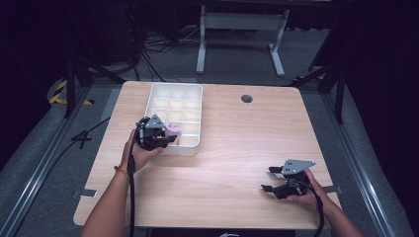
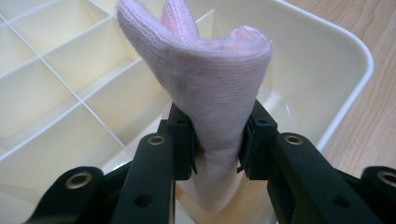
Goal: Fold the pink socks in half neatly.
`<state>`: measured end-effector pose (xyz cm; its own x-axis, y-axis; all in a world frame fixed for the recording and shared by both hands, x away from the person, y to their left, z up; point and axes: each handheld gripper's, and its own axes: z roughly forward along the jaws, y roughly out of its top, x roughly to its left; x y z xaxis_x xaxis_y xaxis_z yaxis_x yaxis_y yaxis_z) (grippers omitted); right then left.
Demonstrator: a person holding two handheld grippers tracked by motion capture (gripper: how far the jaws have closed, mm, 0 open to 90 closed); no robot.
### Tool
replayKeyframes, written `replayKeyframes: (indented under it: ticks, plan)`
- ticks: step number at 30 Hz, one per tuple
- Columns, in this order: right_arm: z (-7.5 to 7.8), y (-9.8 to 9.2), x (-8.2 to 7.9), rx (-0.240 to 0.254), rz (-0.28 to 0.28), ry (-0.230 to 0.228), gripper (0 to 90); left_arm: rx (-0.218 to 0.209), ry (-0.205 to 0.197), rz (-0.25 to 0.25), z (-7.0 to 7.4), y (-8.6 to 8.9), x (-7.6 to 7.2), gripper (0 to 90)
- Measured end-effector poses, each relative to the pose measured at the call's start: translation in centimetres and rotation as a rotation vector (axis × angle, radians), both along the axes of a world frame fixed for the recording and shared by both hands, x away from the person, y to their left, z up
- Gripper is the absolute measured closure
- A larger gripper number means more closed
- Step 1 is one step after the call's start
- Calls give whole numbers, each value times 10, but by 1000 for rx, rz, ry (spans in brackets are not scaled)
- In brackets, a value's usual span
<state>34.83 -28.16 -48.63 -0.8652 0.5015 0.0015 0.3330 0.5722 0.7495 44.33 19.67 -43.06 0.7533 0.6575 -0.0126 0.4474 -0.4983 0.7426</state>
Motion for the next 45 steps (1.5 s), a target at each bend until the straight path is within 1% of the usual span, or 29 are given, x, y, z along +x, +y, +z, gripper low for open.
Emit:
replayKeyframes:
  ticks: [2, 5, 10, 11, 13, 15, 16, 17, 20, 21, 23, 24, 25, 26, 27, 28, 29, 30, 31, 32, 34, 36, 38, 39, 41, 42, 43, 44, 45]
  plan:
    - [0, 0, 0, 0, 1, 0, 257, 12, 7, -4, -1, 1, 1, 681]
    - [0, 0, 0, 0, 1, 0, 257, 8, 10, -1, -1, 1, 1, 652]
    - [0, 0, 0, 0, 0, 0, 257, 22, 10, -2, 1, 1, 1, 581]
    - [0, 0, 0, 0, 0, -1, 257, 16, 1, 3, 1, 0, 1, 560]
    - [0, 0, 0, 0, 0, 0, 257, 11, 1, 22, 2, 0, 0, 509]
    - [0, 0, 0, 0, -1, -1, 257, 19, -13, 30, 4, 0, -1, 499]
    - [0, 0, 0, 0, -1, -1, 257, 14, -26, 35, 4, 1, -1, 483]
    - [0, 0, 0, 0, -1, -1, 257, 16, -24, 39, 5, 1, -1, 475]
    - [0, 0, 0, 0, -1, -1, 257, 20, -49, 40, 8, 0, -4, 444]
    - [0, 0, 0, 0, -1, -1, 257, 5, -52, 32, 9, 0, -4, 439]
    - [0, 0, 0, 0, -1, -1, 257, 7, -64, 33, 11, 0, -5, 470]
    - [0, 0, 0, 1, -1, 0, 257, 14, -60, 28, 11, 0, -6, 476]
    - [0, 0, 0, 0, -1, -1, 257, 20, -63, 6, 12, 0, -6, 536]
    - [0, 0, 0, 1, -1, -1, 257, 29, -68, 9, 12, -1, -6, 576]
    - [0, 0, 0, 1, -1, 0, 257, 26, -73, 11, 13, -1, -7, 577]
    - [0, 0, 0, 0, 0, -1, 257, 25, -75, -5, 13, -1, -7, 619]
    - [0, 0, 0, 0, -1, -1, 257, 40, -74, -5, 14, -3, -7, 648]
    - [0, 0, 0, 0, -1, 0, 257, 72, -74, 0, 14, -5, -8, 658]
    - [0, 0, 0, 1, -1, 0, 257, 92, -63, -13, 14, -6, -7, 672]
    - [0, 0, 0, 0, -1, -1, 256, 99, -50, -19, 13, -8, -6, 679]
    - [0, 0, 0, 0, 0, -1, 257, 120, -42, -16, 13, -9, -4, 680]
    - [0, 0, 0, 0, 0, 0, 257, 112, -34, -16, 13, -9, -3, 679]
    - [0, 0, 0, 0, -1, -1, 256, 104, -10, -2, 11, -7, 1, 664]
    - [0, 0, 0, 1, -1, -1, 256, 112, -1, 1, 11, -6, 2, 636]
    - [0, 0, 0, 0, -2, -1, 256, 103, 17, 18, 11, -5, 5, 497]
    - [0, 0, 0, 0, -2, -1, 256, 87, 23, 26, 12, -3, 5, 441]
    - [0, 0, 0, 0, -2, -2, 256, 77, 15, 32, 13, -2, 4, 413]
    - [0, 0, 0, 0, -2, -1, 256, 55, 12, 17, 14, -1, 3, 425]
    - [0, 0, 0, 0, -2, -1, 256, 55, 12, 17, 14, -1, 3, 446]
